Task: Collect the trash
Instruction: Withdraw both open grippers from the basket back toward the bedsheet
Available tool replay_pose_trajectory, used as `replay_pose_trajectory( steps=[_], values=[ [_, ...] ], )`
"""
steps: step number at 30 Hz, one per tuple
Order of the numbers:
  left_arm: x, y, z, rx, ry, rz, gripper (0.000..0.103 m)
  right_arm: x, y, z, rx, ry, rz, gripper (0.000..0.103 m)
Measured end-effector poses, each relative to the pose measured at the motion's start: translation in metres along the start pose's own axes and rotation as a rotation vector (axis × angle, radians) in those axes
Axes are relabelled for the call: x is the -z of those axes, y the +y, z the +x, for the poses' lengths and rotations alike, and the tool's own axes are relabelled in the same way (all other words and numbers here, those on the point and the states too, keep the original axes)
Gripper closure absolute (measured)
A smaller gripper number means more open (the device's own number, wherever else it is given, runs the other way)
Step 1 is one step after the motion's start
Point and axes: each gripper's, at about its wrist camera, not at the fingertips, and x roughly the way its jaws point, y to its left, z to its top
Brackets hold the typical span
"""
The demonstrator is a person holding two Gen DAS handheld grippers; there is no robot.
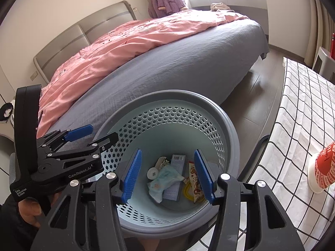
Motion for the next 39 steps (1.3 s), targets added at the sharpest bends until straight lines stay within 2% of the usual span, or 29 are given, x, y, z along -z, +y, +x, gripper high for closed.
replay_pose_trajectory(
  steps=[13,22,35,39],
  values=[
    [0.0,-0.002,-0.004,-0.017,-0.018,0.003,0.035,0.003,0.0,-0.005,0.022,-0.014,0.007,0.051],
    [0.002,-0.005,-0.011,-0.016,-0.039,-0.001,0.033,0.008,-0.005,-0.016,0.048,-0.033,0.021,0.046],
    [0.005,-0.023,-0.029,0.021,-0.082,0.009,0.033,0.032,-0.027,-0.057,0.127,-0.088,0.077,0.035],
    [0.008,-0.033,-0.037,0.044,-0.094,0.022,0.033,0.042,-0.038,-0.073,0.163,-0.103,0.111,0.035]
  ],
)
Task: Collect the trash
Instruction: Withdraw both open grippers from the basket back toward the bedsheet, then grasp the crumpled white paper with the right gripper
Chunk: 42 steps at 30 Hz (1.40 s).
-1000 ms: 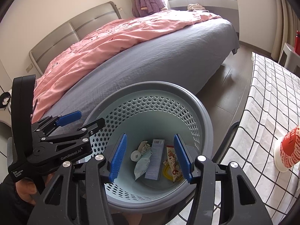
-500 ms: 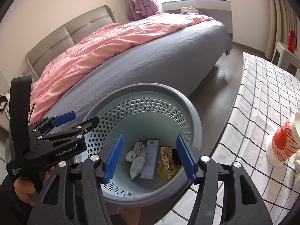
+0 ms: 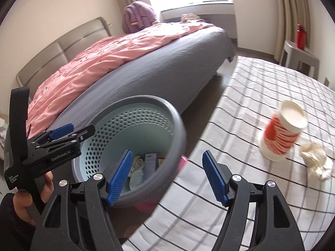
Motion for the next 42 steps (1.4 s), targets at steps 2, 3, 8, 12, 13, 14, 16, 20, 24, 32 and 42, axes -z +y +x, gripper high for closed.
replay_pose_trajectory(
  steps=[2,3,8,12,13,14,16,20,24,32,42],
  values=[
    [0.001,-0.006,-0.002,0.005,-0.006,0.011,0.033,0.002,-0.007,-0.007,0.015,-0.008,0.015,0.035],
    [0.001,-0.008,-0.004,0.008,-0.009,0.016,0.033,0.005,-0.011,-0.012,0.025,-0.015,0.024,0.035],
    [0.004,-0.024,-0.008,0.025,-0.013,0.042,0.033,0.017,-0.033,-0.035,0.077,-0.04,0.067,0.032],
    [0.007,-0.037,-0.011,0.045,-0.015,0.061,0.032,0.027,-0.058,-0.052,0.122,-0.05,0.117,0.031],
    [0.007,-0.039,-0.013,0.047,-0.018,0.064,0.031,0.029,-0.064,-0.056,0.133,-0.052,0.127,0.031],
    [0.008,-0.042,-0.015,0.053,-0.022,0.068,0.03,0.031,-0.07,-0.06,0.145,-0.053,0.135,0.03],
    [0.009,-0.049,-0.018,0.066,-0.028,0.074,0.03,0.036,-0.083,-0.067,0.175,-0.053,0.157,0.03],
    [0.011,-0.063,-0.021,0.093,-0.031,0.091,0.03,0.047,-0.111,-0.08,0.226,-0.047,0.208,0.025],
    [0.012,-0.081,-0.023,0.126,-0.028,0.111,0.03,0.054,-0.137,-0.086,0.291,-0.029,0.229,0.024],
    [0.015,-0.113,-0.02,0.171,-0.012,0.138,0.027,0.056,-0.19,-0.077,0.377,0.017,0.256,0.022],
    [0.02,-0.143,-0.008,0.182,0.02,0.192,0.027,0.036,-0.223,-0.034,0.399,0.061,0.234,0.016]
  ],
)
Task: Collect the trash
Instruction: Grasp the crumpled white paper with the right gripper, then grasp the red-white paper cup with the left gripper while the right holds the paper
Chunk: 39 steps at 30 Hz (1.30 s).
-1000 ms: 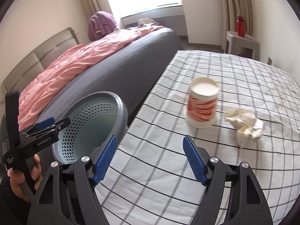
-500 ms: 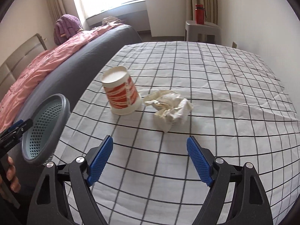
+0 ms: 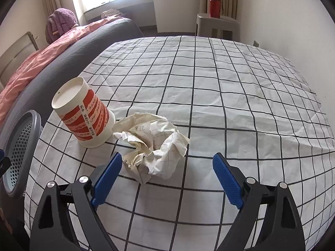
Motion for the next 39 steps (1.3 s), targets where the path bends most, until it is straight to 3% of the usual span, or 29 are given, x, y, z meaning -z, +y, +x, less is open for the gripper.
replay_pose_trajectory(
  steps=[9,12,14,18,30,39],
  values=[
    [-0.002,-0.007,0.011,0.002,0.021,0.014,0.027,-0.012,0.012,0.023,-0.002,0.031,-0.056,0.015],
    [-0.002,-0.009,0.013,0.001,0.025,0.02,0.027,-0.012,0.014,0.026,0.004,0.044,-0.059,0.027],
    [-0.002,-0.011,0.014,0.002,0.026,0.022,0.027,-0.013,0.013,0.028,-0.005,0.052,-0.055,0.04],
    [-0.001,-0.015,0.013,0.002,0.022,0.03,0.027,-0.014,0.009,0.023,-0.049,0.047,-0.022,0.049],
    [-0.008,-0.05,0.003,0.011,-0.053,0.066,0.027,-0.015,-0.029,-0.005,-0.141,0.006,0.128,0.049],
    [-0.018,-0.109,0.025,0.061,-0.073,0.054,0.027,-0.019,-0.067,-0.02,-0.183,-0.023,0.245,0.049]
  ],
)
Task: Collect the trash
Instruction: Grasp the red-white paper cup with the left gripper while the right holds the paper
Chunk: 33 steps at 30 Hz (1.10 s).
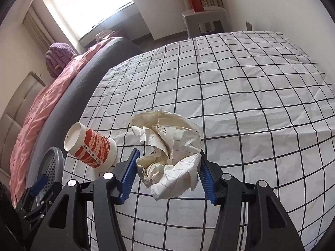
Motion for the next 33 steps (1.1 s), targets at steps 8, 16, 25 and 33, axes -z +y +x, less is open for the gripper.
replay_pose_trajectory(
  steps=[8,16,25,33],
  values=[
    [-0.007,-0.033,0.04,0.014,0.036,0.003,0.027,-0.009,-0.011,-0.014,-0.041,-0.031,0.029,0.049],
    [-0.013,-0.044,0.073,-0.026,0.058,-0.027,0.027,-0.015,-0.006,-0.022,-0.082,-0.048,0.022,0.049],
    [-0.03,-0.046,0.092,-0.082,0.069,-0.043,0.027,-0.016,-0.003,-0.023,-0.099,-0.053,0.017,0.049],
    [-0.025,-0.044,0.082,-0.035,0.062,-0.042,0.041,-0.015,-0.003,-0.023,-0.085,-0.055,0.004,0.049]
  ],
)
